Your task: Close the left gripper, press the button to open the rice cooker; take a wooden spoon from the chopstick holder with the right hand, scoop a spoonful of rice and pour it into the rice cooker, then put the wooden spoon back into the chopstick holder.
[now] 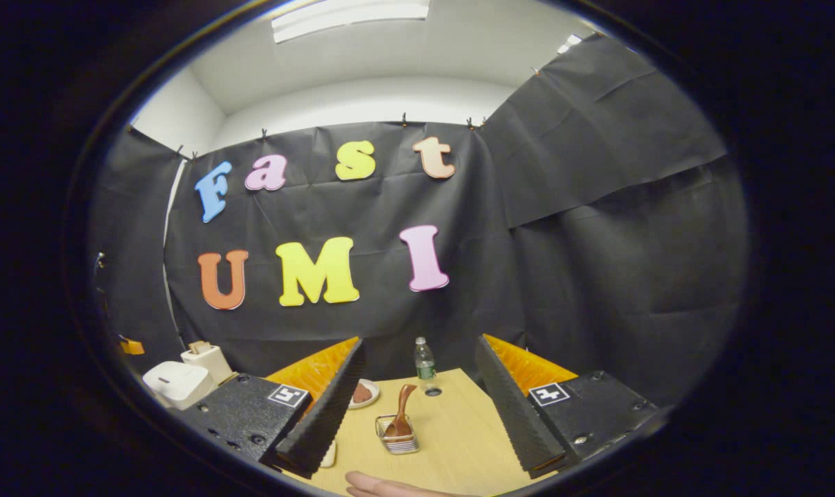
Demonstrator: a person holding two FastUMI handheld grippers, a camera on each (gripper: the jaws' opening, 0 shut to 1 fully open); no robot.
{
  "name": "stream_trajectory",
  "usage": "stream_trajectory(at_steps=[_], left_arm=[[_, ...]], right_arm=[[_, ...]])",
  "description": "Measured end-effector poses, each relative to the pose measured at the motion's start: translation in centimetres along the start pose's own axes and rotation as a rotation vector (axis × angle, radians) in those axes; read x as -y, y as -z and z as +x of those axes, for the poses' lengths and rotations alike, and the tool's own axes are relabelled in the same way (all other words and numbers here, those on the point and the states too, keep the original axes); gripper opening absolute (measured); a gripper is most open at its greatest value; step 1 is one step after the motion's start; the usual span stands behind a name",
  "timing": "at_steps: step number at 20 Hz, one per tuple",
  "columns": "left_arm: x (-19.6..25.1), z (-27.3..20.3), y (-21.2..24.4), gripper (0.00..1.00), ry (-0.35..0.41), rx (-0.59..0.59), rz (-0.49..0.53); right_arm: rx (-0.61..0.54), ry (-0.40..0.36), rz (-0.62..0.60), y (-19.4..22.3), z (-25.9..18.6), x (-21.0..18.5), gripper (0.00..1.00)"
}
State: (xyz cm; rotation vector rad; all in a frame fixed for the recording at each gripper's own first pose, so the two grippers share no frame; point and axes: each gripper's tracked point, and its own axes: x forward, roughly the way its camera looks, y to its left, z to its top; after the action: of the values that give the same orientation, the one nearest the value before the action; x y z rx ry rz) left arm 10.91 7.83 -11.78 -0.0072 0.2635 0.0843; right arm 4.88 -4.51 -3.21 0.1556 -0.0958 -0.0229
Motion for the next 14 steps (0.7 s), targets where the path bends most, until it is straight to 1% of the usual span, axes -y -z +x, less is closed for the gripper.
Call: stream_trajectory(at_steps=[2,4,5,7,9,10,11,12,13,14], left_arm=[[-0.5,1.6,1.6,0.0,-0.016,-0.066,-0.005],[-0.9,2.9,3.2,0.0,-0.026,-0.119,-0.002],[-1.2,3.4,3.5,0.0,-0.035,-0.129,0.002],[-2.0,4.3,4.9,0.0,-0.05,-0.174,0.001],[-2.4,4.9,5.9,0.0,-0.054,-0.203,-0.009],[-2.7,5.2,6.6,0.0,-0.057,-0.223,-0.014],[-2.7,5.3,7.4,0.0,-0.061,-0.244,-0.01],[-3.0,5.4,8.4,0.0,-0.073,-0.271,0.003],[-3.0,5.3,8.8,0.0,-0.075,-0.284,0.009],[-3.0,5.2,8.7,0.0,-0.077,-0.271,0.021]], right_arm=[[-0.004,0.006,-0.043,0.6,1.1,0.4,1.0],[0.012,0.036,-0.097,0.8,2.1,1.3,1.0],[0.002,0.039,-0.1,1.3,2.5,1.4,1.0],[-0.029,0.023,-0.08,2.4,3.0,1.0,1.0],[-0.045,0.034,-0.073,3.1,4.0,1.7,1.0],[-0.054,0.023,-0.073,3.5,4.3,1.3,1.0],[-0.056,-0.012,-0.07,3.6,4.6,0.5,1.0],[-0.066,-0.027,-0.071,3.9,5.0,0.3,1.0],[-0.065,-0.027,-0.071,4.1,5.3,0.6,1.0],[-0.063,-0.027,-0.071,4.2,5.5,0.9,1.0]])
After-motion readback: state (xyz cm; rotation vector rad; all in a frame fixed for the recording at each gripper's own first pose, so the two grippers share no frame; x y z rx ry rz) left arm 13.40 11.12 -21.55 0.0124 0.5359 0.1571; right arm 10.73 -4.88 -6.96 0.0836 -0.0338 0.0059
